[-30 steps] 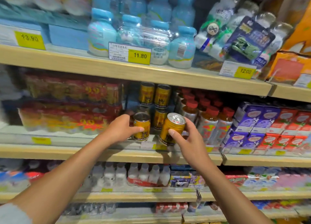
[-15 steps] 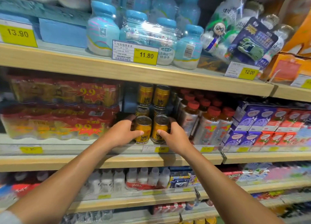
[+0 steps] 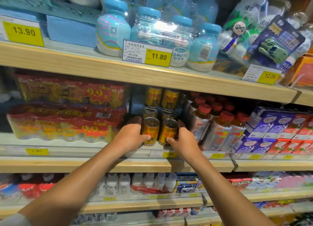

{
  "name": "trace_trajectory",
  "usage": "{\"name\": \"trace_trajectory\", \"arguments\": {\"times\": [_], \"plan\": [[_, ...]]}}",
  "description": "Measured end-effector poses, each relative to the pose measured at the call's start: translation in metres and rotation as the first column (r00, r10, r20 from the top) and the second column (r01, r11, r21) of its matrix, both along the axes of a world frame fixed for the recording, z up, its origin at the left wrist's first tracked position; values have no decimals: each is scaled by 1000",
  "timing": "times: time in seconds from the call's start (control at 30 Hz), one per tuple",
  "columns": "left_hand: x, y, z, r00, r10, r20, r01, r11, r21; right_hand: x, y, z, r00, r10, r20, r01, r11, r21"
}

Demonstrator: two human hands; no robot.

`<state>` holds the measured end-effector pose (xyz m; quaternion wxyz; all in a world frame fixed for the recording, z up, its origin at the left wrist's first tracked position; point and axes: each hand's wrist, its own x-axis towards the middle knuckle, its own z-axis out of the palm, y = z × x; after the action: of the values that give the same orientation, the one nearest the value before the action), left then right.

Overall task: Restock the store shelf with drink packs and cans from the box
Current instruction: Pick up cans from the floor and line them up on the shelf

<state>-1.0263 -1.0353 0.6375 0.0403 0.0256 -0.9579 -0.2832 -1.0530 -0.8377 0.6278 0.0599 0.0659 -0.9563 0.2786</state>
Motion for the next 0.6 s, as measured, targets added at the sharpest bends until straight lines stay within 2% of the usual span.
{"name": "trace_trajectory", "arguments": {"times": [0.4, 0.5, 0.6], "plan": [[15, 7, 9, 999, 40, -16, -40, 999, -15, 8, 4, -3, 997, 20, -71, -22, 999, -32], [27, 12, 10, 993, 67, -97, -72, 996, -50, 19, 8, -1, 990, 53, -132, -62, 996, -61], [39, 19, 3, 965, 81, -249, -113, 987, -118, 32, 18, -3, 966, 84, -244, -95, 995, -31]]}}
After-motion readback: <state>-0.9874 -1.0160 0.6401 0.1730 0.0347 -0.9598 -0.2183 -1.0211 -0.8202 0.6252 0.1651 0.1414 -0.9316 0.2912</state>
